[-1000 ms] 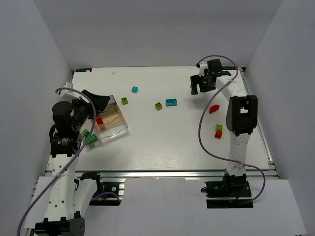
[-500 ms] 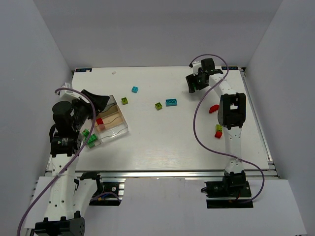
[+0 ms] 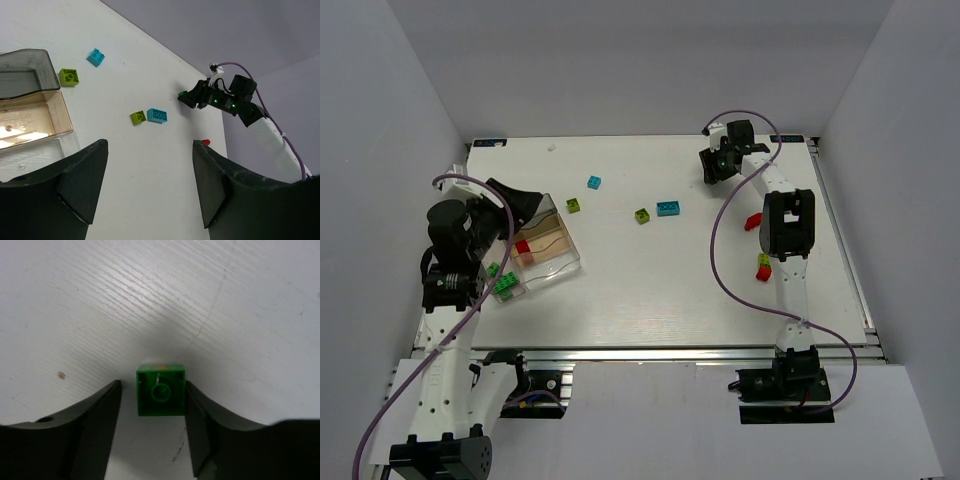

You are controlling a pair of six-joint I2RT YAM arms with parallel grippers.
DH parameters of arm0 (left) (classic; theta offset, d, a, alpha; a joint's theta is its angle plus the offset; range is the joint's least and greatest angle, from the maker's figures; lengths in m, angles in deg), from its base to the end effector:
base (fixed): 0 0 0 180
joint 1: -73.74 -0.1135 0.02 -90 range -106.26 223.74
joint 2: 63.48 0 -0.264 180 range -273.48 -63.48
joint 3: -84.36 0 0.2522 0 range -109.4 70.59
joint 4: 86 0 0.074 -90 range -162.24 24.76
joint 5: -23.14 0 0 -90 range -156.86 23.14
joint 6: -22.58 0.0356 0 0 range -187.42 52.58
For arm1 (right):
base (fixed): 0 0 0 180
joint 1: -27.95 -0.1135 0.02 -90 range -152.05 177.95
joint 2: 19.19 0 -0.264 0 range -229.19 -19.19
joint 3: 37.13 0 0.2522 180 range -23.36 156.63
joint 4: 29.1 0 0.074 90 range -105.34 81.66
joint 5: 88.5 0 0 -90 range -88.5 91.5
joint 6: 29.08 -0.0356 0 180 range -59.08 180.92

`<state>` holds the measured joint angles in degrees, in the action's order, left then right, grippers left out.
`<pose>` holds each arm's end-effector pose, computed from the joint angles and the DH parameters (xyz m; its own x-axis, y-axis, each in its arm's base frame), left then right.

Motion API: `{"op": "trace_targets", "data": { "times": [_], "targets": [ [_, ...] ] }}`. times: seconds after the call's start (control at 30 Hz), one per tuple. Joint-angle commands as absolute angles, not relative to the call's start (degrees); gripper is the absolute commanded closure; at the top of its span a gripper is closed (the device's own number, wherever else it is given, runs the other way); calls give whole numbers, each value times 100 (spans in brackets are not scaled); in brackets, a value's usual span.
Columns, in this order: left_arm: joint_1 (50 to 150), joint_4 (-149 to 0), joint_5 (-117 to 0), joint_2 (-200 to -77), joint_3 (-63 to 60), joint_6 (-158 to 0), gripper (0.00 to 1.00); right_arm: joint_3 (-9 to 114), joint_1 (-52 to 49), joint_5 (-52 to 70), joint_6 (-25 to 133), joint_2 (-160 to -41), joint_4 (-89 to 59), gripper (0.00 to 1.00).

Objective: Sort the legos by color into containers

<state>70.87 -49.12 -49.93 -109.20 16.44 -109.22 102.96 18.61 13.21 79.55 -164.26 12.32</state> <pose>0.1740 -0.0017 0.3704 -0.3443 -0.6557 -0.6720 0.0053 0.7143 -0.6998 0.5541 0.0985 0.1639 -0.5822 -0.4128 -0.7004 -0.5097 0.8565 -0.0810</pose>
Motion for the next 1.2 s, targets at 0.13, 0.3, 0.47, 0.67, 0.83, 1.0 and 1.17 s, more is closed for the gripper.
{"op": "trace_targets", "data": {
  "times": [0.13, 0.3, 0.47, 0.67, 0.83, 1.0, 1.17],
  "targets": [
    [7093, -4771, -5069, -10761, 1417, -10873, 22, 10496, 1890, 1652, 8244, -16491, 979, 80],
    [7093, -4745, -5095, -10638, 1408, -10864, 22, 8746, 1802, 3521, 8701, -15035, 261, 97],
    [7093, -4666, -5305, -10365, 1321, -10794, 22, 7367, 1136, 6107, 9457, -13558, -60, 100],
    [7093, -4561, -5570, -10075, 1093, -10794, 21, 7112, -543, 5970, 9144, -13493, -451, 100],
    [7093, -4262, -5517, -10014, 749, -10794, 21, 8513, -1704, 5231, 7695, -14563, -769, 100],
    [7040, -3894, -5534, -9855, 451, -10750, 21, 10221, -2425, 4599, 6743, -15628, -857, 100],
    [7040, -3472, -5596, -9785, 204, -10689, 20, 10364, -3102, 3940, 6750, -15928, -1279, 100]
  ]
}}
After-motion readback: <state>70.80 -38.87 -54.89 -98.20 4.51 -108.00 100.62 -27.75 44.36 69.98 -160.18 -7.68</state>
